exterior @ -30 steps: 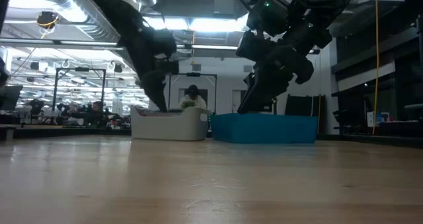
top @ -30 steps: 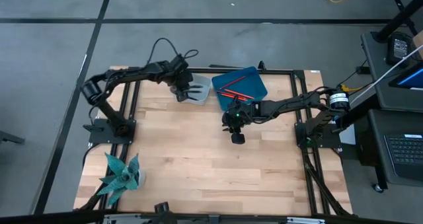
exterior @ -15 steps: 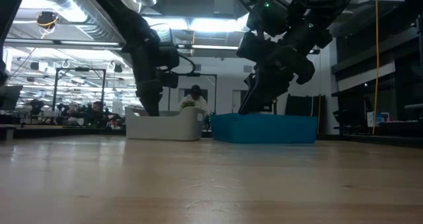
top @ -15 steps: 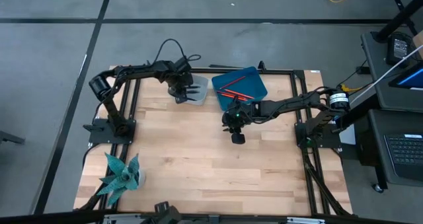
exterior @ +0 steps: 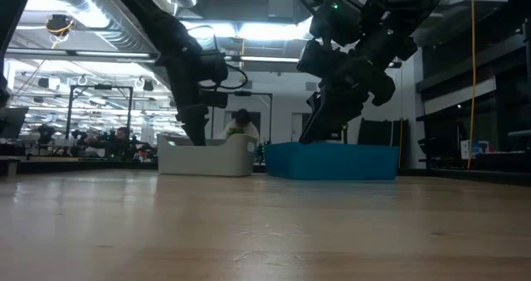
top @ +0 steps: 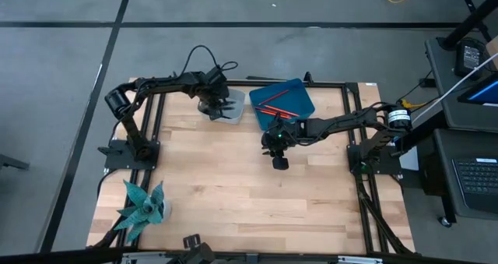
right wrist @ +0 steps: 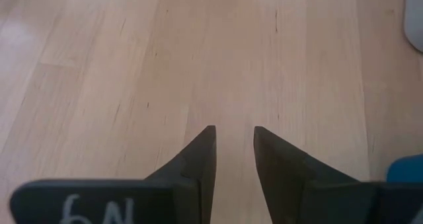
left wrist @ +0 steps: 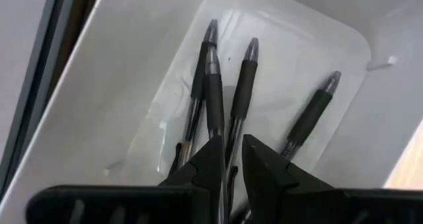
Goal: Sort pens & pencils
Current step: Return to Home Position
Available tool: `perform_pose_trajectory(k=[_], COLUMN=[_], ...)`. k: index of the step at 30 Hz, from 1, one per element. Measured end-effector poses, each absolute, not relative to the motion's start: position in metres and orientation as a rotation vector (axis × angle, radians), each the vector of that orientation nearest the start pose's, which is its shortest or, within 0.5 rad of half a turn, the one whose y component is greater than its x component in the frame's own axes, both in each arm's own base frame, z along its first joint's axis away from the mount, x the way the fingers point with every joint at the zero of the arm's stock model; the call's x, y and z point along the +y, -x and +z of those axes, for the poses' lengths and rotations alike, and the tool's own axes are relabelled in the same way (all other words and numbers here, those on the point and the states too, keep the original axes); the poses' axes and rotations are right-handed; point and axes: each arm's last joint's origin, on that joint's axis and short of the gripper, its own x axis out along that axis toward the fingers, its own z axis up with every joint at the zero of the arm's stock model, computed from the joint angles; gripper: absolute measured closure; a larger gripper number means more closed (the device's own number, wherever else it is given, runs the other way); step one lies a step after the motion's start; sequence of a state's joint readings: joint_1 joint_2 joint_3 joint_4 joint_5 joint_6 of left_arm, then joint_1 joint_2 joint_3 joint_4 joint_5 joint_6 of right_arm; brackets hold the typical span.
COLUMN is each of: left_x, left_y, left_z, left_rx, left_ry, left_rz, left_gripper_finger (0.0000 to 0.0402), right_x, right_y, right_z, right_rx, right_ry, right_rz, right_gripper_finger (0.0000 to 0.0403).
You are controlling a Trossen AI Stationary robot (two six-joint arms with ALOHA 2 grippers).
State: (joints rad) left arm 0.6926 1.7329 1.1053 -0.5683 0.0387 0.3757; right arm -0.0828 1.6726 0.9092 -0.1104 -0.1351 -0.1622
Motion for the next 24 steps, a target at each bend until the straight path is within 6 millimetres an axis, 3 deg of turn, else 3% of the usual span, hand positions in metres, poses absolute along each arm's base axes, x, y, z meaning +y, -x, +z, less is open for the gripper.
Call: perform_pose_trajectory(k=[7,14,20,24], left_x=[0.212,0.185,0.144,0.110], left_y=[-0.258,-0.259,-0.238,-0.213], left_z=[0.191,0.246,0.305,0.328], left_rx=[1.233,0.985,0.789,0.674], left_ry=[0.124,0.117,0.015,-0.052], left_rz=[0.340,0.157,0.108,0.077], left_gripper_finger=[0.0351,0.0351,0.0351,0.0351], right_x=[-0.023,-0.024,-0.022,-0.016], right_y=[-0.327,-0.325,-0.309,-0.290], right_z=[0.166,0.171,0.210,0.245], right_rx=[0.857,0.844,0.762,0.665], right_ry=[0.053,0.047,0.041,0.061], right_rz=[0.116,0.110,0.095,0.107], right_gripper_finger=[0.0299,0.0299,0.0299,0.0299])
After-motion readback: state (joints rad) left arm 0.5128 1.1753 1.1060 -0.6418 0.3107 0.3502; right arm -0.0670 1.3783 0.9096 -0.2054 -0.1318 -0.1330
